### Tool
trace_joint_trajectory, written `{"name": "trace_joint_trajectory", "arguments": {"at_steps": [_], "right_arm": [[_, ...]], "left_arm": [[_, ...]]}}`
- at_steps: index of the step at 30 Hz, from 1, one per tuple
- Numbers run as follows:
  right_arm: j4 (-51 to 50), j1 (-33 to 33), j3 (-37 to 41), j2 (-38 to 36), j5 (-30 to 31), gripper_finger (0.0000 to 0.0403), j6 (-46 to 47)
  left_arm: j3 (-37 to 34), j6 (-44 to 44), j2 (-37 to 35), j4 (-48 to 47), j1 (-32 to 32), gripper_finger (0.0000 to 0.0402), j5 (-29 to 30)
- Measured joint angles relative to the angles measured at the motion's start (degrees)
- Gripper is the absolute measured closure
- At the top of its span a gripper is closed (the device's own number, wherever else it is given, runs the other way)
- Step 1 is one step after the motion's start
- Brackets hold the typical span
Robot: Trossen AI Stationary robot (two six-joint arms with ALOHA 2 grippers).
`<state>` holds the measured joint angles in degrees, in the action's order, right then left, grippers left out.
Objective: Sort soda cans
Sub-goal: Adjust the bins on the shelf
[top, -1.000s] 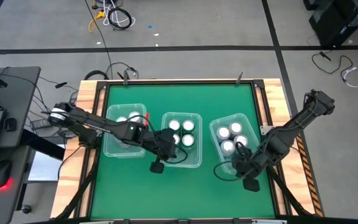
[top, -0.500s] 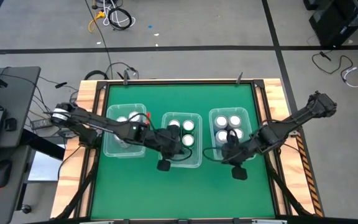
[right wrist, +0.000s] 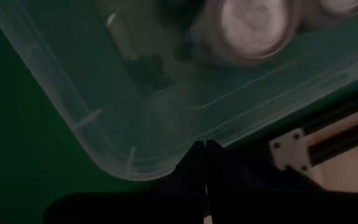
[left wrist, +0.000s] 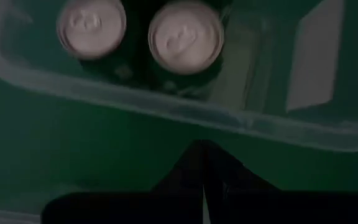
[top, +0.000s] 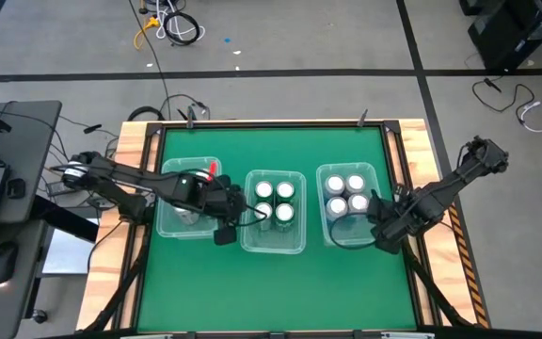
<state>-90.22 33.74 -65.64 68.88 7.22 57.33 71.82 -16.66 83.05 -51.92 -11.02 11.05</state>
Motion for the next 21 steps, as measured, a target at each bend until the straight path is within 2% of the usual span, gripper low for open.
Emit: {"name": "trace_joint_trajectory", "arguments": {"at_steps": [4, 10, 21], "right_arm": [[0.9, 0.3, 2.4, -0.7, -1.6, 0.0403, 0.1], [2.1, -0.3, 4.7, -0.9, -1.9, 0.0403, -1.6], [4.6, -1.6, 5.0, -0.9, 0.8, 0.0403, -4.7]], "left_arm": [[-3.9, -1.9, 0.0, 1.2, 0.8, 0.0401, -0.1], [-9.1, -1.7, 0.1, 11.4, 2.0, 0.0401, -2.1], [-13.0, -0.1, 0.1, 23.6, 5.5, 0.0401, -3.8]]}}
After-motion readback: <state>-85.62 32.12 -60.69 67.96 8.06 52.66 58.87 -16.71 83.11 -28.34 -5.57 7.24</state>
